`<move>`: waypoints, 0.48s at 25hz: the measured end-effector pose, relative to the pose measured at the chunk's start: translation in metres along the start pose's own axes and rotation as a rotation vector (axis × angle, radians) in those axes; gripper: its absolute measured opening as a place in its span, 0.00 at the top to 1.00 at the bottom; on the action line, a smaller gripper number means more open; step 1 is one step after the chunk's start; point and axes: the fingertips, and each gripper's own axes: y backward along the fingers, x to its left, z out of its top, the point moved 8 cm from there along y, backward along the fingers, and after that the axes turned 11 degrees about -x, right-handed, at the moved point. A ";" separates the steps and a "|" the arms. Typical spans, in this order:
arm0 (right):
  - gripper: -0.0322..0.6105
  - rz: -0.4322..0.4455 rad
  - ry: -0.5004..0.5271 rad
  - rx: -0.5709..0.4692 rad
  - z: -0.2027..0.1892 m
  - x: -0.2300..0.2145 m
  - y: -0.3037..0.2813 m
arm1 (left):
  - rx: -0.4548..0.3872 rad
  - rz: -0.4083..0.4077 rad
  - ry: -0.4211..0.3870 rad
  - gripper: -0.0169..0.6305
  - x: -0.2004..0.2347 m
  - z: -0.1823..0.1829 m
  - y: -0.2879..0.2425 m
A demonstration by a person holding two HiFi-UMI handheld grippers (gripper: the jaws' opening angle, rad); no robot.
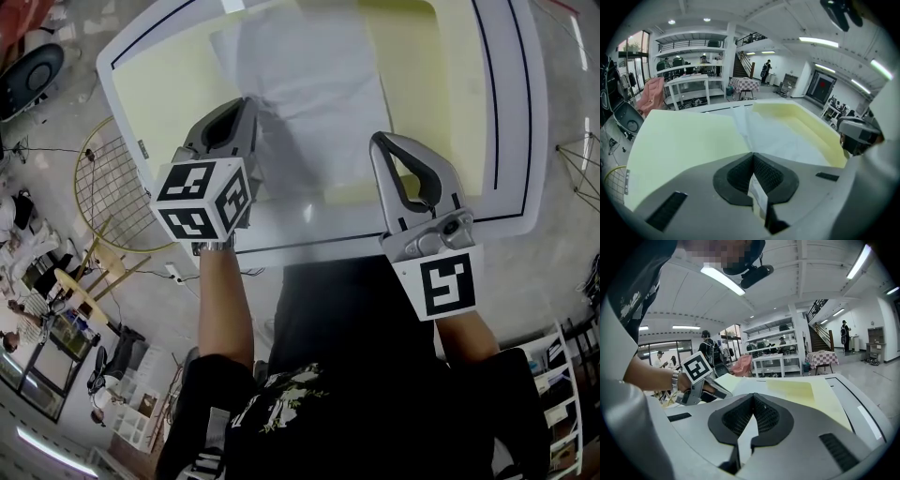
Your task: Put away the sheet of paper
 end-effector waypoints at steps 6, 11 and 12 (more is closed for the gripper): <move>0.95 -0.007 0.009 -0.001 -0.004 0.002 -0.003 | 0.003 -0.040 0.006 0.97 -0.006 0.003 -0.010; 0.95 -0.033 0.001 -0.037 -0.006 -0.002 -0.002 | 0.005 -0.069 0.003 0.97 -0.019 0.006 -0.020; 0.95 -0.036 0.009 -0.047 -0.006 -0.002 -0.001 | 0.005 -0.074 0.003 0.97 -0.021 0.006 -0.022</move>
